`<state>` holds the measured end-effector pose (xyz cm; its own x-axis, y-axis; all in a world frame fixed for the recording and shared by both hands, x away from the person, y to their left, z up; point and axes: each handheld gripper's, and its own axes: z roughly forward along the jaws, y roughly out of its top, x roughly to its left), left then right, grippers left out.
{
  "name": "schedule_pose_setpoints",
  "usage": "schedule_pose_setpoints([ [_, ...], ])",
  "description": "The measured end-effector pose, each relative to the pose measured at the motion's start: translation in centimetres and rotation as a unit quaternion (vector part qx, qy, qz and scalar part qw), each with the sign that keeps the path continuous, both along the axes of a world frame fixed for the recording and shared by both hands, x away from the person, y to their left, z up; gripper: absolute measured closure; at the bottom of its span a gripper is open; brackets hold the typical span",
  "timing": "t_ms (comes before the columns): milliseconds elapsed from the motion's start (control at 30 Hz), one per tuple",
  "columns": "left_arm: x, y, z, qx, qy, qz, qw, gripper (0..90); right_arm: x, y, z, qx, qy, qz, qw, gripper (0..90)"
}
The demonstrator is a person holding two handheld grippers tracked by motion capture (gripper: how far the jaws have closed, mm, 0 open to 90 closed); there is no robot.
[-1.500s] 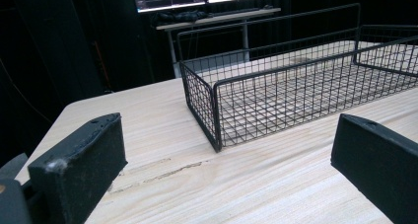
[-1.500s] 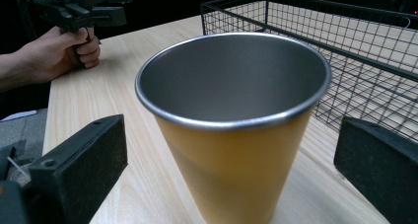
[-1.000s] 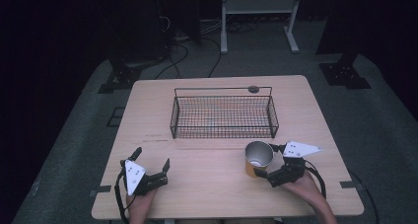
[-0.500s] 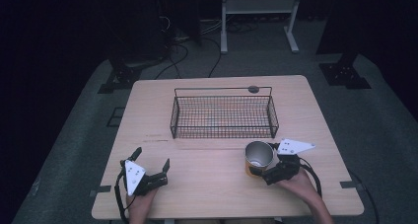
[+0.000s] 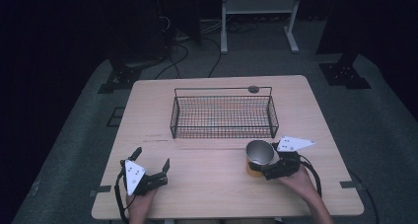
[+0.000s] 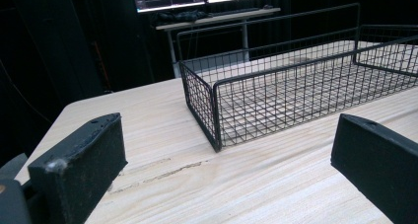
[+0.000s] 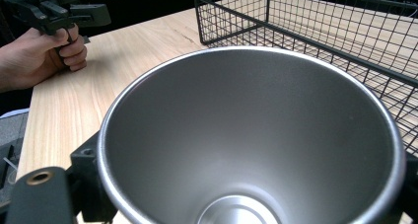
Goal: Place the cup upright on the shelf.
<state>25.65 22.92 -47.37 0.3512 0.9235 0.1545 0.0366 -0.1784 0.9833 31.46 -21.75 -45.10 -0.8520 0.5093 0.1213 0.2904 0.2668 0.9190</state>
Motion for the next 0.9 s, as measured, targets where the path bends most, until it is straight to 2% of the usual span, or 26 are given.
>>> schedule_pose_setpoints([
  [100, 0.0, 0.0, 0.0, -0.001, -0.002, 0.001, 1.0, 0.0, 0.1, -0.2, 0.2, 0.011, 0.006, 0.004, 0.9999, 12.0],
  [200, 0.0, 0.0, 0.0, 0.0, 0.0, 0.0, 1.0, 0.0, 0.2, -0.2, 0.4, 0.009, 0.01, 0.008, 0.9999, 12.0],
  [367, 0.0, 0.0, 0.0, -0.001, -0.001, 0.002, 1.0, 0.0, 0.7, -0.1, 1.7, 0.012, 0.008, 0.014, 0.9998, 12.0],
  [567, 0.0, 0.0, 0.0, -0.002, -0.002, 0.0, 1.0, 0.0, 1.9, 0.6, 3.2, 0.003, 0.01, 0.026, 0.9996, 12.0],
  [733, 0.0, 0.1, 0.0, -0.004, -0.001, 0.0, 1.0, 0.0, 2.5, 0.7, 4.0, 0.006, 0.011, 0.032, 0.9994, 12.0],
  [767, -0.1, 0.0, 0.0, -0.004, -0.002, 0.001, 1.0, 0.0, 2.9, 0.7, 4.3, 0.015, 0.008, 0.032, 0.9993, 12.0],
  [900, 0.0, 0.0, 0.0, -0.002, 0.0, 0.0, 1.0, 0.0, 3.4, 0.8, 4.8, 0.011, 0.011, 0.032, 0.9994, 12.0],
])
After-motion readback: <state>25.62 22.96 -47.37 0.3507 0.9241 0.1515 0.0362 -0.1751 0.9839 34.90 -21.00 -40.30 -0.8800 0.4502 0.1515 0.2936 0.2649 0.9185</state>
